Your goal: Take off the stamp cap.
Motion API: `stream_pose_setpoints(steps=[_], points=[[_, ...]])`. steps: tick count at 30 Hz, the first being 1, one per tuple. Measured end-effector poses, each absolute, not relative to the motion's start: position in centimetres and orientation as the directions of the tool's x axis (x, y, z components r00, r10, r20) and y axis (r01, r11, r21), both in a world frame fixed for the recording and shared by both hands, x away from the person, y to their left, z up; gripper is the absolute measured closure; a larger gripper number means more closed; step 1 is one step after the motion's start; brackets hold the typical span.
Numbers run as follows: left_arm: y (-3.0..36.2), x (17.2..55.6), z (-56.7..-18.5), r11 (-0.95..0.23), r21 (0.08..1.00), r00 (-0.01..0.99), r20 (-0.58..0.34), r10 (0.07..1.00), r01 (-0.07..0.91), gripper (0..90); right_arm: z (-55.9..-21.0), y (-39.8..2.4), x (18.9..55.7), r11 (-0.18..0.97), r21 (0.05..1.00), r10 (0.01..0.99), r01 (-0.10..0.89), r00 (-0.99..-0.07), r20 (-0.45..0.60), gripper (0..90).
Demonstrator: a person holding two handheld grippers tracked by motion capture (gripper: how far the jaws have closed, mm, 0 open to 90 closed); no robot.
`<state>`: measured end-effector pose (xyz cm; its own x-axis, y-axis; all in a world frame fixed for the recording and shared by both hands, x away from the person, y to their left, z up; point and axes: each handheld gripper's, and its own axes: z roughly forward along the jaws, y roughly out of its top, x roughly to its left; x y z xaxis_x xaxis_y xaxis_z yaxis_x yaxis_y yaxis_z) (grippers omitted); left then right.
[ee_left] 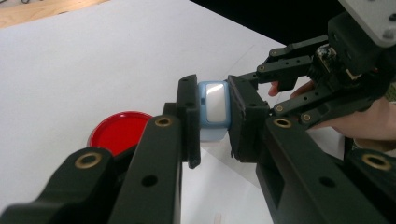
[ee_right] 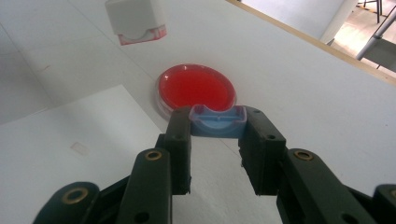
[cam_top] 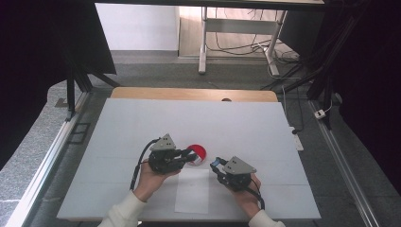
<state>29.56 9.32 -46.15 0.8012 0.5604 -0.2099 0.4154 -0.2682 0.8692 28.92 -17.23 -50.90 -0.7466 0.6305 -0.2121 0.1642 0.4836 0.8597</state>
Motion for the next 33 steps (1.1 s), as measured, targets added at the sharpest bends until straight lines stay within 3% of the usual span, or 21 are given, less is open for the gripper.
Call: stream_pose_setpoints(steps=[22,33], points=[[9.4,29.9,-46.5,-0.293,0.872,0.805,-0.173,0.567,0.393,75.6,-50.7,-25.2,28.5,0.443,0.868,0.7,0.222,-0.691,-0.181,65.0],[9.8,30.0,-46.3,-0.302,0.879,0.804,-0.137,0.579,0.368,75.4,-50.6,-26.5,28.3,0.451,0.864,0.708,0.224,-0.679,-0.194,64.9]])
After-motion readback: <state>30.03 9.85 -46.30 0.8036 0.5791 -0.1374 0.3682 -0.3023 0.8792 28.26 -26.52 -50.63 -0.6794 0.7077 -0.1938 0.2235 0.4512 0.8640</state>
